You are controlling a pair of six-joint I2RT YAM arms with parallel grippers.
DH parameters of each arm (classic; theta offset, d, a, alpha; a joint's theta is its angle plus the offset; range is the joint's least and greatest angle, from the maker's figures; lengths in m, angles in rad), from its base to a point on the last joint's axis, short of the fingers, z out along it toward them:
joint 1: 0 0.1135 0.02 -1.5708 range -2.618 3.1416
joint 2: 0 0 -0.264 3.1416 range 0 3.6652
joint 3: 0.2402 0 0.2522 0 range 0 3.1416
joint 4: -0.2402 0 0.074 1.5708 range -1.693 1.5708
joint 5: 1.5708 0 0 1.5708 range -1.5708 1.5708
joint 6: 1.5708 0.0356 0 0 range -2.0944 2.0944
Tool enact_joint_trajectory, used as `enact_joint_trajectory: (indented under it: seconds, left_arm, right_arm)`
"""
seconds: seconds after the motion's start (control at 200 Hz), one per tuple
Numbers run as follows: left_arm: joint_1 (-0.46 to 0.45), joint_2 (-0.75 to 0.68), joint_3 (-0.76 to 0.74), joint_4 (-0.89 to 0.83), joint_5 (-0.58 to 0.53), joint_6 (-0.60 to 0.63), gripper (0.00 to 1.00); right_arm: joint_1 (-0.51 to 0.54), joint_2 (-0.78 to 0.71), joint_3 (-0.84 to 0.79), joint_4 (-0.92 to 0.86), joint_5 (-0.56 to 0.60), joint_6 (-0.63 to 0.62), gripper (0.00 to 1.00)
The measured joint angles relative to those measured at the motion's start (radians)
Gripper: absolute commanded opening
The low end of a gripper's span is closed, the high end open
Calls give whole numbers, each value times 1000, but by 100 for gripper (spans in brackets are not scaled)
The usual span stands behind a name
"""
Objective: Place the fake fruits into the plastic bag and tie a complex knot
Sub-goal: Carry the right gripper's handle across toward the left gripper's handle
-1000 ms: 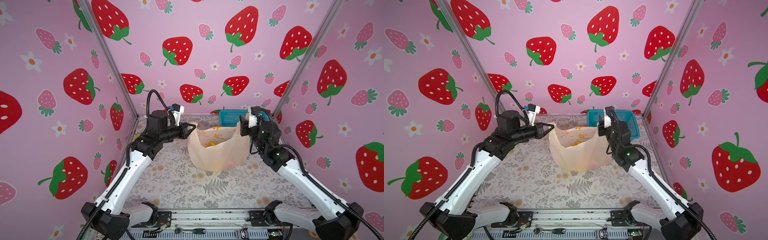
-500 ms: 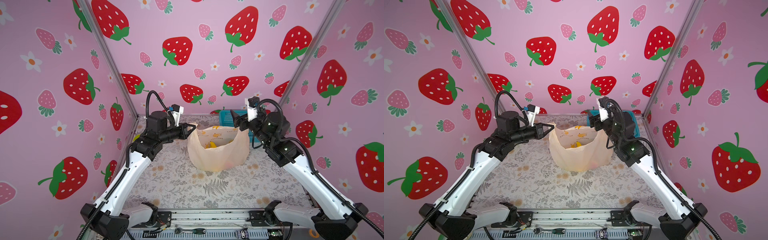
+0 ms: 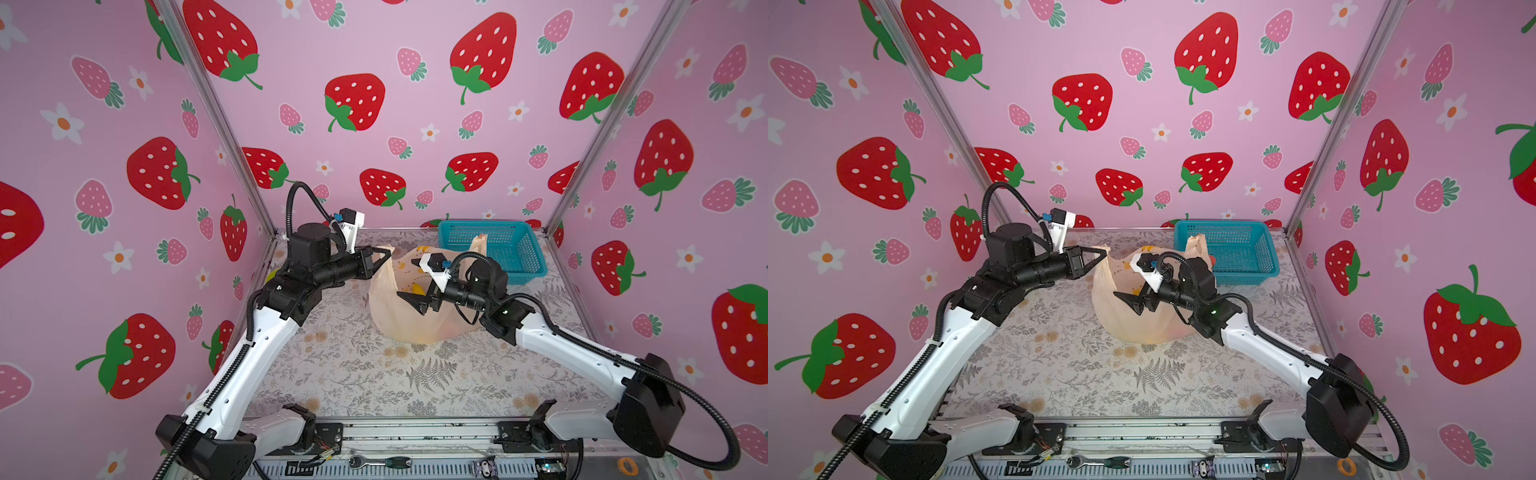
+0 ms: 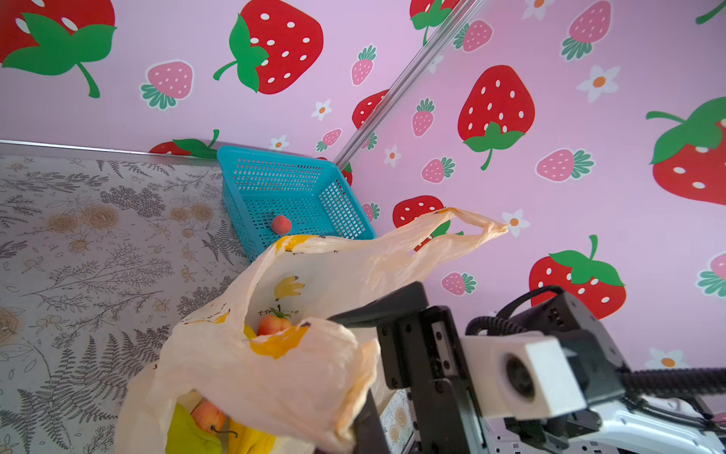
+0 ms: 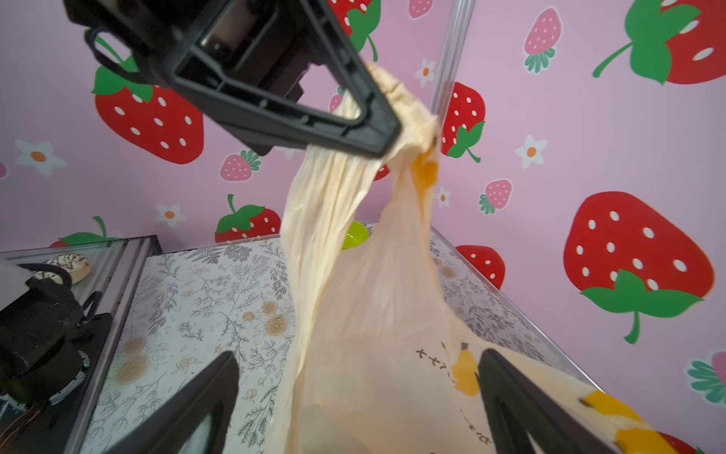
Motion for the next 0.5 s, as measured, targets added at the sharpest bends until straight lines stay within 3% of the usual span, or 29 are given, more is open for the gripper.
enact_joint_trajectory:
  seconds: [0.25,0.5]
  left_arm:
    - [0,0,-3,3,10,-1,0]
    - [0,0,-11,2,16,-1,0]
  right_arm:
    - [30,96,-4,197,6,-13,97]
    - [5,211,72,250,9,-45,97]
